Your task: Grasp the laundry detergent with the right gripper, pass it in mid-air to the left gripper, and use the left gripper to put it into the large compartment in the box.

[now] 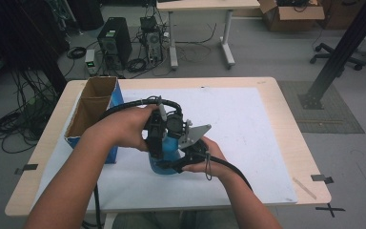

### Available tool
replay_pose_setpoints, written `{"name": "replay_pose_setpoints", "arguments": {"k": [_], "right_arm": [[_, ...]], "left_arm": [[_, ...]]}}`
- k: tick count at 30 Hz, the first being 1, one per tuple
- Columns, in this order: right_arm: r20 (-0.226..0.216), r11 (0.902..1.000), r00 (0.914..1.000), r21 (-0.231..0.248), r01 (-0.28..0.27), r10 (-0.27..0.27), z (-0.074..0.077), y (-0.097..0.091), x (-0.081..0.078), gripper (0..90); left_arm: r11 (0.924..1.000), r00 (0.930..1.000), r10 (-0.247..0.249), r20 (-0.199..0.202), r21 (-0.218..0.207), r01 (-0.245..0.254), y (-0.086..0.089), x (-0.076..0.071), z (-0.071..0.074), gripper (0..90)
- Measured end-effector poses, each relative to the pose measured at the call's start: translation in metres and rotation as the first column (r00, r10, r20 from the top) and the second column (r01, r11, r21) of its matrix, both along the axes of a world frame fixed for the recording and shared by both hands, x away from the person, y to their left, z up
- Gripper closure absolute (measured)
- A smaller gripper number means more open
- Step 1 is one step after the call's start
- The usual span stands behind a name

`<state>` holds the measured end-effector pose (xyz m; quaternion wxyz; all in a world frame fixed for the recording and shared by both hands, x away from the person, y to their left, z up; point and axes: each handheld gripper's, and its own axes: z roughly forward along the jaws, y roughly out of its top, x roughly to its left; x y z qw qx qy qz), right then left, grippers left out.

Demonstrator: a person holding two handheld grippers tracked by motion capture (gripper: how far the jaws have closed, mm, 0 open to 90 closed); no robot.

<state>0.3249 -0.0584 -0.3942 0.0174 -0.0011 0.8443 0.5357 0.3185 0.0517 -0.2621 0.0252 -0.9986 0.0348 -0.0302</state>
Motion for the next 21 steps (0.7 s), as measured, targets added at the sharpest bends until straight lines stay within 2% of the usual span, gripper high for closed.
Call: {"name": "replay_pose_setpoints", "arguments": {"k": [6, 14, 21], "right_arm": [[-0.011, 0.9999, 0.9999, 0.015, 0.002, -0.001, 0.0015, -0.0017, 0.0002, 45.1], [-0.007, 0.9997, 1.0000, 0.023, -0.003, 0.004, 0.0019, -0.0018, 0.0003, 44.1], [0.016, 0.9991, 0.9999, 0.043, 0.000, -0.001, 0.0013, -0.0011, 0.0001, 40.7]], "left_arm": [[0.9999, 0.9999, 0.003, 0.012, -0.014, -0.003, -0.0001, 0.0004, 0.0026, 38.6], [0.9999, 0.9998, 0.012, 0.017, -0.003, -0.012, -0.0010, -0.0010, 0.0042, 38.9], [1.0000, 0.9998, 0.003, 0.021, 0.002, -0.003, -0.0020, -0.0010, 0.0046, 38.9]]}}
